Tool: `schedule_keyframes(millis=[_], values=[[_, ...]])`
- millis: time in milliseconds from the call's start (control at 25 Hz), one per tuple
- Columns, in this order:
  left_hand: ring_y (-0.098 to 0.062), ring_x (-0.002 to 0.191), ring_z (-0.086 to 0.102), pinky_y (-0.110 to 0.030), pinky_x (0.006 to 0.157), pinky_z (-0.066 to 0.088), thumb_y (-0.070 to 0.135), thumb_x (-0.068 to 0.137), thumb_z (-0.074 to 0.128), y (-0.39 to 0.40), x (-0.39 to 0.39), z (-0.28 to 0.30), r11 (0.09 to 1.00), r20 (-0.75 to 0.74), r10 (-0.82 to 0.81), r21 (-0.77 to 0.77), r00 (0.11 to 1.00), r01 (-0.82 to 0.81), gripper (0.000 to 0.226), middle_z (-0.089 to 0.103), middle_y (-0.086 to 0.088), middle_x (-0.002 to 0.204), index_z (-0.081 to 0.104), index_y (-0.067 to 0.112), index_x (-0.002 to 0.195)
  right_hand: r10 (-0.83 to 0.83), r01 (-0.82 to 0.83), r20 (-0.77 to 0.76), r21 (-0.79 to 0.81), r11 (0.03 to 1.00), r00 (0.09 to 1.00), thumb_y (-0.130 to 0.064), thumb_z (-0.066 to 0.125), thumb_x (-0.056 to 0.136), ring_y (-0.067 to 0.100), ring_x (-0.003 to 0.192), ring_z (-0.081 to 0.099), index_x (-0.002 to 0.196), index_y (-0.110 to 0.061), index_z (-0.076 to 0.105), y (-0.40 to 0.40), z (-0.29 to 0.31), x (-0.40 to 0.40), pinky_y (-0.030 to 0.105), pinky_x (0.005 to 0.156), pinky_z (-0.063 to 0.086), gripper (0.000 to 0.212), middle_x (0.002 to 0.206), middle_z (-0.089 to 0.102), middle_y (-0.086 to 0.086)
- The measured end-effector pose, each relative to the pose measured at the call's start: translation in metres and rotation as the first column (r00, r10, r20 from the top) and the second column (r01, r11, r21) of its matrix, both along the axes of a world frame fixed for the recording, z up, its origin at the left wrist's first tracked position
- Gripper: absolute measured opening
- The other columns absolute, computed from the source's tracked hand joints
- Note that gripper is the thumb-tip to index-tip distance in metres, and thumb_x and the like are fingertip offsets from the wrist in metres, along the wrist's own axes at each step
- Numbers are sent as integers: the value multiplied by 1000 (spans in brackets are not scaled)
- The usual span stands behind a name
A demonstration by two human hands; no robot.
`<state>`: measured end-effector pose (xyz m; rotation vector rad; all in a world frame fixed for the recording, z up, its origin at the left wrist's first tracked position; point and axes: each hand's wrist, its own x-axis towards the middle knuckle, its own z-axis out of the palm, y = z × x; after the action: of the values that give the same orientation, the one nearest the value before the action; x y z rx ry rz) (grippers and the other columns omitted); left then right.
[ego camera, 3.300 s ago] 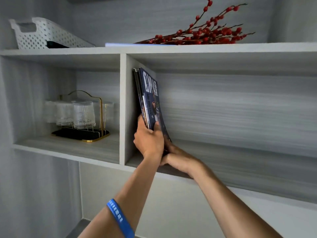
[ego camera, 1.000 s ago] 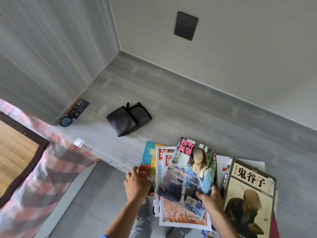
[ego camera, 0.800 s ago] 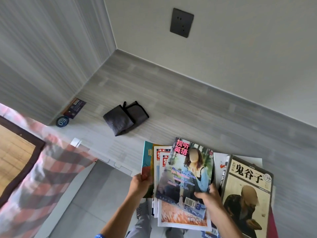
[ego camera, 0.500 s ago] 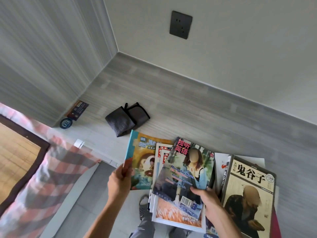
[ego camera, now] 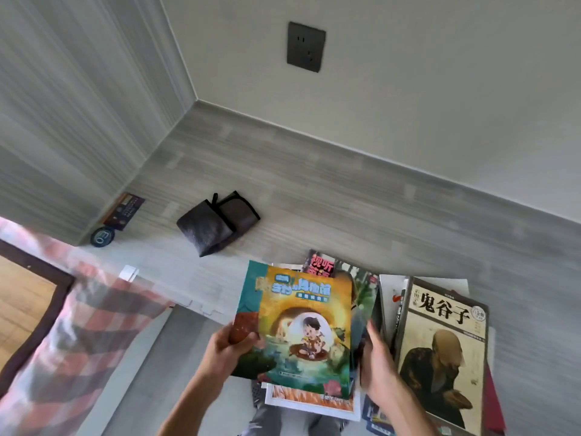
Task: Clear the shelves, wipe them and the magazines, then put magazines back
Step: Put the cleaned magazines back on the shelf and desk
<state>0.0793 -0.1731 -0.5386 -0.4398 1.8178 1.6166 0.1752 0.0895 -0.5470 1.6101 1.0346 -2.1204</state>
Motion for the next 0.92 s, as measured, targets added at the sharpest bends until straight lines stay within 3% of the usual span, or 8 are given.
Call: schedule_keyframes(millis=[120,160,280,360,480,640,760,920], values=[[-21,80,64,-34,70,57,12,71,82,31,11,-41,902,-57,-254,-375,966,215,36,66,-3,95,64,37,90,222,-225,56,54,973,973,-80,55,79,28,142,35,145,-33,45,0,8,-2,53,118,20,82,152,43,-2],[-18,83,61,-35,76,56,16,70,83,39,16,-42,893,-29,-262,-386,965,231,40,57,-2,101,60,40,94,275,-282,84,85,956,958,-76,60,79,27,144,32,148,-30,41,-2,11,-5,51,118,18,85,158,36,0],[-19,88,63,-38,80,57,3,72,79,45,24,-40,976,-32,-98,-196,995,89,53,62,-4,104,57,34,109,367,-384,112,283,879,923,-47,76,83,25,119,51,135,-10,53,-4,17,-18,42,113,31,68,146,51,11],[-27,94,67,-35,79,58,-12,70,78,37,21,-27,1000,2,-5,9,1000,5,60,73,-6,100,61,25,114,372,-361,25,310,880,928,-36,78,83,20,101,56,120,-7,52,-6,29,-24,40,110,33,54,120,61,8],[-39,102,67,-39,85,58,-5,66,83,29,-2,-1,983,-68,5,182,998,7,53,73,-13,103,65,8,114,387,-285,-187,412,866,903,-15,75,86,10,76,60,84,-8,54,0,66,-34,29,100,40,22,78,65,2],[-38,97,70,-46,83,59,3,64,84,40,-52,48,937,-255,-148,271,956,218,45,72,-21,106,71,7,106,459,-221,-459,482,848,761,-11,81,69,19,88,74,103,-6,69,22,93,-47,31,86,58,37,93,77,9],[-38,93,68,-60,80,56,18,58,91,44,-71,57,912,-313,-226,264,923,313,57,69,-30,105,68,2,108,537,-272,-454,527,806,711,-19,83,65,33,93,73,105,1,69,31,85,-47,37,79,60,47,97,75,17],[-33,89,71,-45,77,60,6,59,87,54,-60,42,904,-270,-300,225,915,363,50,73,-23,100,68,-1,106,511,-291,-387,500,816,768,-14,83,70,33,95,72,106,0,69,36,60,-31,36,83,59,41,99,76,15]])
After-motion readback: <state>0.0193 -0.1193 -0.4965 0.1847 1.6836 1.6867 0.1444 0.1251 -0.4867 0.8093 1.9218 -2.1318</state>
